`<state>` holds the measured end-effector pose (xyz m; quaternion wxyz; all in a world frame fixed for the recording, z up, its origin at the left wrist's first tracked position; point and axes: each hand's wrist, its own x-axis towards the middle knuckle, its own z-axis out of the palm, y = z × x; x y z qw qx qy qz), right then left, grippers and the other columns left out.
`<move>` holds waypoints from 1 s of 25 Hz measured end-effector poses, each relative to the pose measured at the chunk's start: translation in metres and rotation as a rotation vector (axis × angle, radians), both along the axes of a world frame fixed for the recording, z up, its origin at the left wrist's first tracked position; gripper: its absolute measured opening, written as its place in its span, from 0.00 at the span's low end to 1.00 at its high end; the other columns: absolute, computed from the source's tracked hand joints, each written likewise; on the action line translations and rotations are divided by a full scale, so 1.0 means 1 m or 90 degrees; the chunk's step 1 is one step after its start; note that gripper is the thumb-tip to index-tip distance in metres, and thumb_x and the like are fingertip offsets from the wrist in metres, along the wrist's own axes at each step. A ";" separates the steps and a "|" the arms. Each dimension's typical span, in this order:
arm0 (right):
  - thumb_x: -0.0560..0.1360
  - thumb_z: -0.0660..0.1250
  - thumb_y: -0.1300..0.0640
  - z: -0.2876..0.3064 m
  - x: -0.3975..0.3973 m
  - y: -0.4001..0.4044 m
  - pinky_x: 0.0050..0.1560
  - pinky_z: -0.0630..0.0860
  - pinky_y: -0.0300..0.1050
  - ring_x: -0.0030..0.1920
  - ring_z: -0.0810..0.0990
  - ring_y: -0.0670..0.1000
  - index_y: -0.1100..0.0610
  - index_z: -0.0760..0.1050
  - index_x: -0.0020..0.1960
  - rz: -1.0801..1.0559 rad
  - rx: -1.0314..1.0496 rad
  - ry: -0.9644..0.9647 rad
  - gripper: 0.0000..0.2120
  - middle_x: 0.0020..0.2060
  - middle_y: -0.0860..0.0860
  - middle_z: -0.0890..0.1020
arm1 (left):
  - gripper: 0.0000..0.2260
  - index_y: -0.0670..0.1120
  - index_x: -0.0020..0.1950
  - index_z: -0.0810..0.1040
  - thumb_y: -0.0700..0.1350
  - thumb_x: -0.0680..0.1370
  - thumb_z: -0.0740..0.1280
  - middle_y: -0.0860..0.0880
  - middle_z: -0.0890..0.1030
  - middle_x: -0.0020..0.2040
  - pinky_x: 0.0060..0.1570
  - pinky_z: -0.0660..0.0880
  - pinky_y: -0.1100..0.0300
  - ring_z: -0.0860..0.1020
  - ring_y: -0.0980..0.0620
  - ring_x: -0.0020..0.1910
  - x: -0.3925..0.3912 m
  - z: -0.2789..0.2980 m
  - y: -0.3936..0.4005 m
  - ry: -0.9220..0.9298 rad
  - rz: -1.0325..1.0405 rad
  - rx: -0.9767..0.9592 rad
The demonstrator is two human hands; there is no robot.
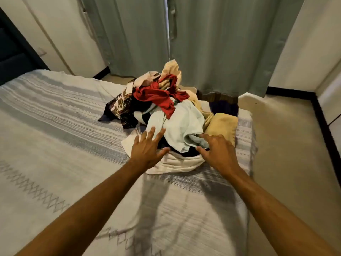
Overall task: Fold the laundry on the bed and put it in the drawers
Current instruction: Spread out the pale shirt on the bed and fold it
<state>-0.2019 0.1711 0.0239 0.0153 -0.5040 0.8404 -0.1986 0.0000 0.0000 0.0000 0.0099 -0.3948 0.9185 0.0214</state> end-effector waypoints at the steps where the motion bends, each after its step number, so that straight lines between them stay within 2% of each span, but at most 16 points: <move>1: 0.77 0.71 0.41 -0.011 -0.001 -0.019 0.57 0.78 0.56 0.61 0.79 0.58 0.46 0.75 0.73 0.001 0.013 0.028 0.27 0.62 0.52 0.84 | 0.37 0.60 0.84 0.46 0.71 0.80 0.57 0.45 0.55 0.84 0.76 0.61 0.38 0.60 0.39 0.80 -0.011 -0.011 -0.015 0.017 -0.028 0.005; 3: 0.76 0.71 0.40 -0.026 0.003 -0.051 0.60 0.76 0.57 0.62 0.79 0.58 0.45 0.73 0.74 -0.009 0.076 0.075 0.28 0.64 0.50 0.83 | 0.38 0.61 0.83 0.50 0.66 0.78 0.65 0.44 0.59 0.83 0.73 0.64 0.38 0.64 0.39 0.77 -0.030 -0.032 -0.038 0.036 -0.053 0.001; 5: 0.80 0.68 0.43 -0.036 0.007 -0.069 0.57 0.75 0.55 0.56 0.82 0.57 0.46 0.78 0.71 -0.034 0.078 0.109 0.21 0.58 0.52 0.85 | 0.34 0.60 0.81 0.58 0.59 0.78 0.70 0.44 0.63 0.80 0.67 0.69 0.40 0.69 0.38 0.73 -0.045 -0.048 -0.050 0.077 -0.073 -0.032; 6: 0.82 0.66 0.44 -0.039 0.010 -0.070 0.55 0.75 0.55 0.52 0.83 0.58 0.48 0.81 0.66 -0.045 0.050 0.123 0.16 0.53 0.53 0.87 | 0.31 0.60 0.79 0.65 0.55 0.78 0.71 0.45 0.67 0.78 0.63 0.71 0.41 0.71 0.39 0.70 -0.045 -0.051 -0.051 0.108 -0.090 -0.069; 8: 0.83 0.64 0.47 -0.037 0.015 -0.068 0.52 0.77 0.54 0.45 0.83 0.58 0.50 0.85 0.60 -0.073 -0.033 0.119 0.13 0.46 0.54 0.87 | 0.19 0.59 0.70 0.78 0.52 0.78 0.72 0.48 0.76 0.70 0.53 0.73 0.45 0.75 0.42 0.63 -0.035 -0.049 -0.061 0.185 -0.146 -0.150; 10: 0.82 0.66 0.49 -0.031 0.013 -0.067 0.51 0.79 0.53 0.46 0.84 0.56 0.50 0.84 0.62 -0.082 -0.074 0.065 0.12 0.47 0.52 0.88 | 0.10 0.57 0.60 0.85 0.52 0.80 0.71 0.52 0.84 0.60 0.46 0.67 0.50 0.76 0.44 0.57 -0.029 -0.039 -0.071 0.216 -0.202 -0.209; 12: 0.81 0.68 0.50 -0.022 0.020 -0.065 0.52 0.81 0.52 0.51 0.84 0.54 0.46 0.77 0.72 -0.055 -0.017 -0.012 0.19 0.51 0.49 0.88 | 0.09 0.55 0.57 0.87 0.52 0.81 0.68 0.52 0.86 0.53 0.44 0.62 0.52 0.76 0.45 0.53 -0.023 -0.021 -0.071 0.231 -0.225 -0.204; 14: 0.81 0.66 0.49 -0.009 0.034 -0.064 0.57 0.80 0.53 0.55 0.83 0.53 0.43 0.70 0.78 -0.018 0.004 -0.109 0.25 0.57 0.52 0.87 | 0.08 0.51 0.55 0.86 0.48 0.82 0.67 0.50 0.86 0.51 0.45 0.64 0.52 0.76 0.44 0.52 -0.014 0.013 -0.070 0.319 -0.198 -0.151; 15: 0.80 0.64 0.45 0.003 0.045 -0.064 0.61 0.78 0.54 0.58 0.81 0.53 0.42 0.66 0.79 -0.006 -0.019 -0.168 0.28 0.63 0.53 0.84 | 0.07 0.50 0.53 0.85 0.46 0.82 0.67 0.49 0.86 0.50 0.46 0.67 0.50 0.76 0.43 0.52 -0.009 0.035 -0.073 0.369 -0.184 -0.127; 17: 0.75 0.64 0.32 0.032 0.069 -0.064 0.68 0.74 0.56 0.69 0.74 0.54 0.41 0.57 0.82 0.018 -0.044 -0.144 0.39 0.75 0.51 0.74 | 0.07 0.49 0.52 0.83 0.47 0.83 0.66 0.47 0.85 0.49 0.50 0.70 0.47 0.75 0.42 0.52 0.003 0.090 -0.082 0.433 -0.179 -0.109; 19: 0.72 0.67 0.27 0.062 0.092 -0.066 0.65 0.76 0.59 0.71 0.72 0.56 0.45 0.56 0.82 0.014 -0.017 -0.014 0.46 0.78 0.51 0.68 | 0.09 0.48 0.54 0.83 0.51 0.83 0.65 0.45 0.85 0.49 0.50 0.70 0.47 0.75 0.41 0.51 0.019 0.150 -0.084 0.448 -0.223 -0.132; 21: 0.74 0.68 0.29 0.104 0.113 -0.067 0.55 0.80 0.57 0.61 0.78 0.57 0.50 0.68 0.75 -0.032 -0.063 0.004 0.38 0.68 0.54 0.76 | 0.11 0.46 0.53 0.83 0.52 0.84 0.65 0.46 0.85 0.47 0.46 0.66 0.52 0.74 0.44 0.46 0.040 0.201 -0.069 0.486 -0.283 -0.151; 23: 0.77 0.65 0.32 0.148 0.137 -0.061 0.45 0.80 0.57 0.47 0.82 0.60 0.55 0.79 0.56 -0.067 -0.170 -0.067 0.25 0.50 0.56 0.83 | 0.12 0.45 0.48 0.80 0.51 0.84 0.65 0.48 0.80 0.39 0.41 0.65 0.54 0.73 0.47 0.41 0.071 0.243 -0.039 0.550 -0.325 -0.135; 24: 0.79 0.63 0.35 0.170 0.152 -0.052 0.41 0.78 0.57 0.43 0.81 0.61 0.55 0.78 0.47 -0.073 -0.219 -0.088 0.23 0.43 0.57 0.83 | 0.12 0.47 0.44 0.77 0.51 0.84 0.65 0.51 0.76 0.36 0.39 0.66 0.54 0.71 0.49 0.38 0.090 0.262 -0.022 0.581 -0.341 -0.119; 25: 0.82 0.63 0.39 0.190 0.167 -0.040 0.40 0.76 0.55 0.41 0.81 0.62 0.56 0.79 0.45 -0.075 -0.260 -0.106 0.21 0.41 0.57 0.82 | 0.12 0.49 0.43 0.73 0.52 0.84 0.64 0.52 0.72 0.35 0.38 0.66 0.55 0.70 0.51 0.36 0.111 0.280 -0.004 0.610 -0.359 -0.107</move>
